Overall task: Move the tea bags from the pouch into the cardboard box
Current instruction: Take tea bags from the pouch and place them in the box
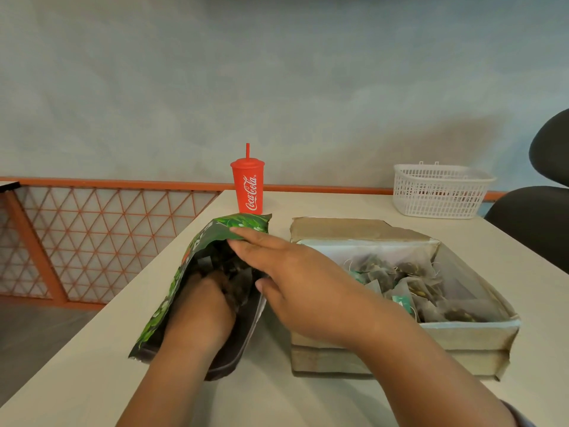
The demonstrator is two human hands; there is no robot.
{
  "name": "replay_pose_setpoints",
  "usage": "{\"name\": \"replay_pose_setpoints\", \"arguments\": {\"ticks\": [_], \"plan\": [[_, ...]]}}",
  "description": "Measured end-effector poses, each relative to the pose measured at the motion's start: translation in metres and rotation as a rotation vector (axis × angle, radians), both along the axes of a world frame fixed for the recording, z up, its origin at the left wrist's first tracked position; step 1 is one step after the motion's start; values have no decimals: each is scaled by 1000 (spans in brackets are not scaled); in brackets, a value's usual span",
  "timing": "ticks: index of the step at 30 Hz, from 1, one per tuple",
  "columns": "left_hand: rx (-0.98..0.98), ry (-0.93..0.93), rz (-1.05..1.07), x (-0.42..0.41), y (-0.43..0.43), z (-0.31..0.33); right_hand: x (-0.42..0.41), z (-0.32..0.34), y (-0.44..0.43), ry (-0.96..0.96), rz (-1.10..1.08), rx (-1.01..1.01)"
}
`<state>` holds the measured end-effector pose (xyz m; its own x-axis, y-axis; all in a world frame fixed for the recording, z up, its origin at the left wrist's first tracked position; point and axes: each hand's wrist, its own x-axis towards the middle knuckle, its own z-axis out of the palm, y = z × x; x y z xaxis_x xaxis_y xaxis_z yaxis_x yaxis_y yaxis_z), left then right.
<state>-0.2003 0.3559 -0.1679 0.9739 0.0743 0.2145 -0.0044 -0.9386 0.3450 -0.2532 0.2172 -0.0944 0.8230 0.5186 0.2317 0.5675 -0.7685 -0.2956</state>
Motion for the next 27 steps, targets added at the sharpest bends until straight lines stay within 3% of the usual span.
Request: {"name": "replay_pose_setpoints", "arguments": {"ticks": [9,17,23,27], "plan": [[-218,-246,-23,-9,-6,9,6,-2,-6,5,-50,59],[-37,-95,-118,-7,-9,0,6,-3,-5,8,-37,43],[-4,-165,-89,-9,-10,5,7,-2,-5,-2,-33,59],[-117,-326,-168,-10,-8,6,8,-2,-6,-7,-54,63]]}}
